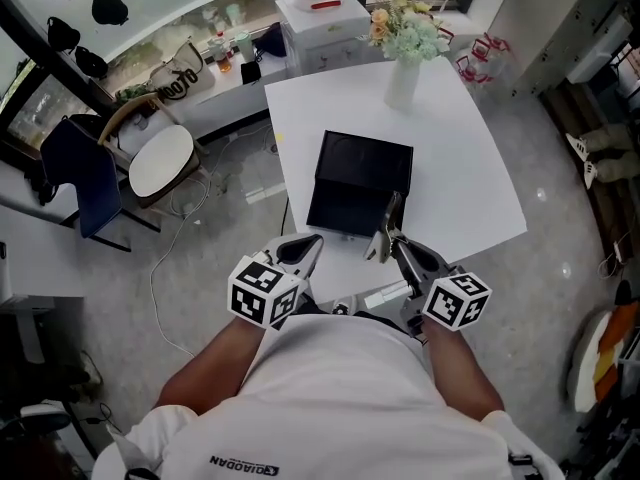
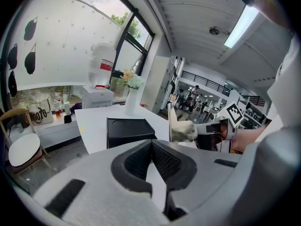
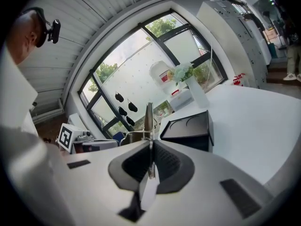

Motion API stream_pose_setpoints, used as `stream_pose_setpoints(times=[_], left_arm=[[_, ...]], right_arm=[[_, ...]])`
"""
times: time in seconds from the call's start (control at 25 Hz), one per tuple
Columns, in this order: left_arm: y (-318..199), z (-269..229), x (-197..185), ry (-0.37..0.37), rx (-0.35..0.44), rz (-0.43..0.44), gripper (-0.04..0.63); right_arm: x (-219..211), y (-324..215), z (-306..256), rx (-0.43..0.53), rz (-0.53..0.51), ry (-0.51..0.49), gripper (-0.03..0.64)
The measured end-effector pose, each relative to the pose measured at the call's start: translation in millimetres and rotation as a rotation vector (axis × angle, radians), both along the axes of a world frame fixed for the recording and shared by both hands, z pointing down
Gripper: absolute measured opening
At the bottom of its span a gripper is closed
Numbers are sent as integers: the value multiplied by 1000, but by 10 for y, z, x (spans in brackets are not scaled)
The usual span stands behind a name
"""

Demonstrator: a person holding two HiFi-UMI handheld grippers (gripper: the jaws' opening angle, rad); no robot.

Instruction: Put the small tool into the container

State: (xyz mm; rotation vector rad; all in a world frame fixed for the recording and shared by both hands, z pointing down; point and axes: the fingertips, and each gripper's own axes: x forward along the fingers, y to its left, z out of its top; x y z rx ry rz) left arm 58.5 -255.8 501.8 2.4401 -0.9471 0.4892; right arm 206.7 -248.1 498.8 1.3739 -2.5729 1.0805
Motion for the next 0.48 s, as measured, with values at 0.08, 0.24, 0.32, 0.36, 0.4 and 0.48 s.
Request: stream_pose_setpoints(times=[0.08, 0.24, 0.32, 0.36, 0.4, 0.48], left_arm=[[-51, 1, 17, -1, 4, 3, 9], [-122, -16, 31, -6, 18, 3, 9], [-135, -27, 29, -7, 24, 0, 9], [-134, -27, 22, -8, 25, -2, 9], [-128, -21, 11, -8, 25, -4, 9], [-109, -4, -20, -10, 22, -7, 9]], right_arm=[[0, -33, 12, 4, -2, 12, 11], [8, -54, 51, 8, -9, 41, 11], [10, -60, 62, 6, -14, 45, 11], [4, -65, 65, 6, -17, 47, 11], [-7, -72, 68, 6, -22, 49, 9], [-36, -99, 74, 8, -36, 62, 9]])
